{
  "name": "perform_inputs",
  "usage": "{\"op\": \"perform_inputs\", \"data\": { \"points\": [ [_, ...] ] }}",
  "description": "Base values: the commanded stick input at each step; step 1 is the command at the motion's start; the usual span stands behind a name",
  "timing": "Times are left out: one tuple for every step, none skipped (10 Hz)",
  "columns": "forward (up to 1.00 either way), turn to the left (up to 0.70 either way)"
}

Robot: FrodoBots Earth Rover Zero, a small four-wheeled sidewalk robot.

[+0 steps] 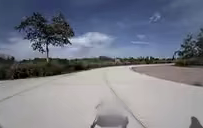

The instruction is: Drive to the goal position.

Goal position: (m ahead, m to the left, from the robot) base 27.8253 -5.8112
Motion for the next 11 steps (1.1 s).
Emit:
{"op": "perform_inputs", "data": {
  "points": [
    [0.85, 0.0],
    [0.85, 0.0],
    [0.85, 0.0],
    [0.85, 0.0],
    [0.85, 0.0],
    [0.85, 0.0],
    [0.85, 0.0],
    [0.85, 0.0],
    [0.85, 0.0],
    [0.85, 0.0],
    [0.85, 0.0]
  ]
}}
